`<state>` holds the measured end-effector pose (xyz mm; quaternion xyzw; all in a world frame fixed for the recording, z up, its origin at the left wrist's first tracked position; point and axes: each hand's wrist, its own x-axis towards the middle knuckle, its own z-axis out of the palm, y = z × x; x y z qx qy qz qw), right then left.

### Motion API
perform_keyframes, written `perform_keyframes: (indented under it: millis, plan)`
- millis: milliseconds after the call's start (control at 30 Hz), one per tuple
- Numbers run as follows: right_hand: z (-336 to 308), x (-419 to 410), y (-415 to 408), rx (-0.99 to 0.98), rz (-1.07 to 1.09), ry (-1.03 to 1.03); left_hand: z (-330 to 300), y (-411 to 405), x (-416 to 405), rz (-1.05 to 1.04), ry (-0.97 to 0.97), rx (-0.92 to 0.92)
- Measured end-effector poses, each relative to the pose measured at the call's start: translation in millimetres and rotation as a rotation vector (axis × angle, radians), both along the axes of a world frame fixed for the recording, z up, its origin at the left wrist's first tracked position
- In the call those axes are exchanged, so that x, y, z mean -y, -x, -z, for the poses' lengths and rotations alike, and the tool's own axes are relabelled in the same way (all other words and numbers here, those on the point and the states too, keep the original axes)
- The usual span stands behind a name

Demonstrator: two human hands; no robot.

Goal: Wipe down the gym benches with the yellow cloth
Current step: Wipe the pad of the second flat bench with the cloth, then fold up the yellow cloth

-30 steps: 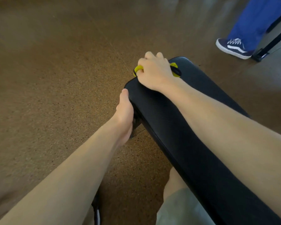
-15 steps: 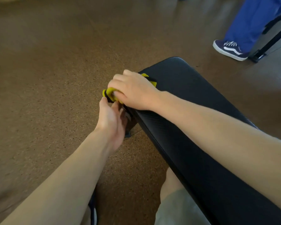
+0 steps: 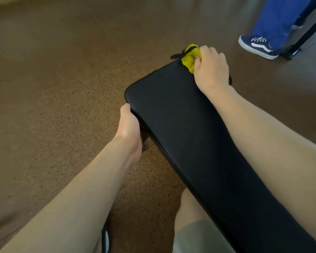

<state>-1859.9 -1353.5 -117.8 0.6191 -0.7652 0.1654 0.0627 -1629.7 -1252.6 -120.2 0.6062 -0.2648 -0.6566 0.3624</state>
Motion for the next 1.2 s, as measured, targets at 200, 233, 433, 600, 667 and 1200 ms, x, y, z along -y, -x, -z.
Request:
perform_keyframes:
  millis: [200, 233, 433, 600, 667, 1200]
  plan:
    - [2, -84, -7, -0.030, 0.119, -0.033, 1, -3, -3, -0.011, -0.008, 0.021]
    - [0, -97, -17, -0.018, 0.129, -0.030, -2, -3, -5, -0.019, -0.006, 0.026]
    - [-8, -164, -129, 0.108, 0.055, -0.184, -46, -18, -9, 0.029, -0.189, 0.005]
    - [-43, -165, -151, 0.504, -0.076, -0.331, -94, -35, -37, 0.054, -0.321, 0.136]
    - [-68, -168, -163, 0.990, -0.056, -0.489, -116, -43, -56, 0.094, -0.352, 0.211]
    - [-392, -272, -218, 1.371, -0.162, -0.952, -418, -130, -213, -0.197, -0.207, 0.400]
